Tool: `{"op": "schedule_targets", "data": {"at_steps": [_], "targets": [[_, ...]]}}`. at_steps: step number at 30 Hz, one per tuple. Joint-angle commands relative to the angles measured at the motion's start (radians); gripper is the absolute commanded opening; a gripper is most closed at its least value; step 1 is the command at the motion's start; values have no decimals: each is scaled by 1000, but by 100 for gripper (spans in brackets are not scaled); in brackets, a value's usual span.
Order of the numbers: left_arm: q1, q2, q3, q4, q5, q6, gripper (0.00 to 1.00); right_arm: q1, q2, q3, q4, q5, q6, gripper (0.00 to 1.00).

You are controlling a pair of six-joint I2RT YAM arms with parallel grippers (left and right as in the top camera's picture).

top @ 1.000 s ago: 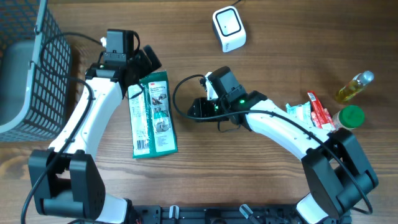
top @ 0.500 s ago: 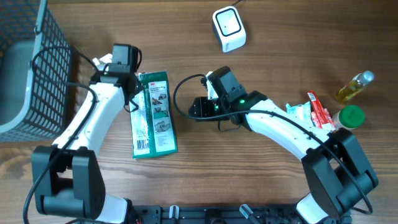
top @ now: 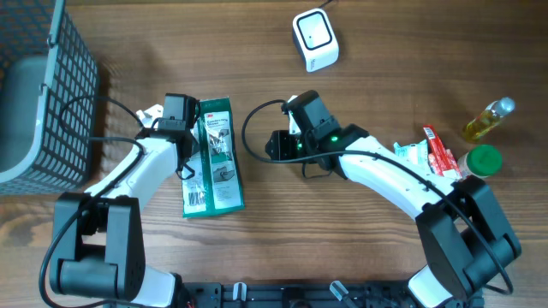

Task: Scan the item barcode
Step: 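Grasp the gloves package with the left gripper and slide it right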

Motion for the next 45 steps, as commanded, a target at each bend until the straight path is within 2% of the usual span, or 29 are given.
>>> {"op": "schedule_targets", "data": {"at_steps": [1,9,15,22,27,31,35,41,45], "targets": [[2,10,-40,28,98,-2,4,-23,-5,1,6,33,0,48],[-23,10,-48,27,237,-2,6,-120,-6,1,-24,-2,-3,48],[-97,10,-48,28,345,-3,6,-248,-6,1,-109,-127,-127,50],[-230,10,-48,32,351,-7,6,-358,-5,1,-202,-169,-182,53],[-294,9,-47,40,346,2,8,-385,-6,1,-232,-229,-211,53],[-278,0,-40,22,273,84,5,-385,-6,1,-250,-236,-212,54],[-203,-5,3,-76,254,138,5,-385,-6,1,-257,-237,-230,54],[-127,3,11,-213,427,137,4,-385,-5,1,-263,-240,-234,56],[-134,6,5,-267,440,138,4,-385,-5,1,-265,-240,-233,57]]}}
